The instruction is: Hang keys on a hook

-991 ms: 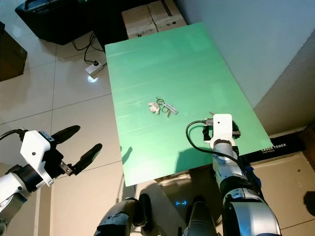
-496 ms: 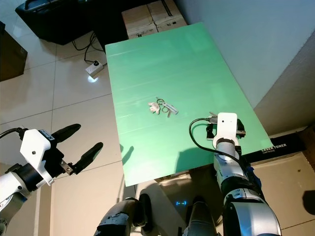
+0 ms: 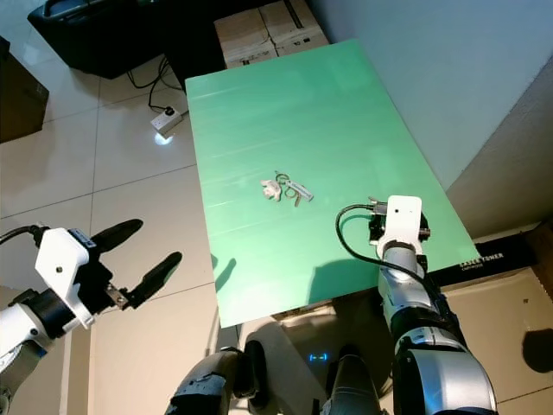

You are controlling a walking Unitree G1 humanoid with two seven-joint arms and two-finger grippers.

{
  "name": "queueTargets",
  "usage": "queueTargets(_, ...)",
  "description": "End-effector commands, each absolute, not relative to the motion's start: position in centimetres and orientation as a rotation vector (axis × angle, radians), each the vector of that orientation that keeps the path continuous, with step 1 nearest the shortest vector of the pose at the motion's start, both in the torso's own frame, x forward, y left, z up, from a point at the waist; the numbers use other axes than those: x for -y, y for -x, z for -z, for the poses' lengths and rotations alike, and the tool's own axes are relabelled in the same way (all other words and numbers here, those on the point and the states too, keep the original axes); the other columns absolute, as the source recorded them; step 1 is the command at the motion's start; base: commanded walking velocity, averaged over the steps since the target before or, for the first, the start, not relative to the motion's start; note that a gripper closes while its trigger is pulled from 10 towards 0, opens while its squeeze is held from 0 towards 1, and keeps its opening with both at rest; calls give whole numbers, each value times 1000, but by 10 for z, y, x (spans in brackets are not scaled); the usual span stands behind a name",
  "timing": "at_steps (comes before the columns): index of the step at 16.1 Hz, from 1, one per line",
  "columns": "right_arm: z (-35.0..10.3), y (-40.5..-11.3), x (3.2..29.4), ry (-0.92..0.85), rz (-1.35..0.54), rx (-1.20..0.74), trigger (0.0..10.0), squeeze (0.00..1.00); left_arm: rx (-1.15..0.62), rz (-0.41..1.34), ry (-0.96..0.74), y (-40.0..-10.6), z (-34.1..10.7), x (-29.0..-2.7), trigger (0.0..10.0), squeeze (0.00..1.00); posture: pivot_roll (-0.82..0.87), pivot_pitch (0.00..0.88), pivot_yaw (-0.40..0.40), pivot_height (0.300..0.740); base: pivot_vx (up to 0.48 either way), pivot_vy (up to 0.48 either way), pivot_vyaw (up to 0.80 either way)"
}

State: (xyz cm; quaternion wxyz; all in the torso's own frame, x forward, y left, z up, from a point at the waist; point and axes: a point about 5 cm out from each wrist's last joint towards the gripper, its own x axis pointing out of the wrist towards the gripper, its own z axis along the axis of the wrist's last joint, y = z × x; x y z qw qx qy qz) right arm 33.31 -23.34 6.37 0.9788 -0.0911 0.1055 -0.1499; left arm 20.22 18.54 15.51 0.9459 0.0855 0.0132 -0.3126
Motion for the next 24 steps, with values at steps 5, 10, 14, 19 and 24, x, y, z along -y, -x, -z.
queueTargets(5, -62, -334, 234, 175, 294, -242, 0, 0, -49, 634, -189, -198, -156, -190, 10000, 0, 218, 279, 217, 740, 0, 0, 0)
queueTargets(10, -58, -332, 235, 157, 296, -271, 2902, 0, -55, 629, -198, -197, -156, -193, 10000, 0, 232, 286, 221, 740, 0, 0, 0)
queueTargets(14, -58, -332, 233, 146, 312, -263, 10000, 0, -53, 627, -202, -199, -157, -194, 10000, 0, 230, 283, 221, 740, 0, 0, 0)
queueTargets(19, -56, -331, 232, 103, 302, -266, 10000, 0, -56, 622, -209, -199, -156, -196, 10000, 0, 243, 285, 223, 740, 0, 0, 0)
queueTargets(24, -57, -332, 233, 19, 318, -255, 10000, 0, -58, 621, -214, -198, -156, -199, 10000, 0, 249, 285, 224, 740, 0, 0, 0)
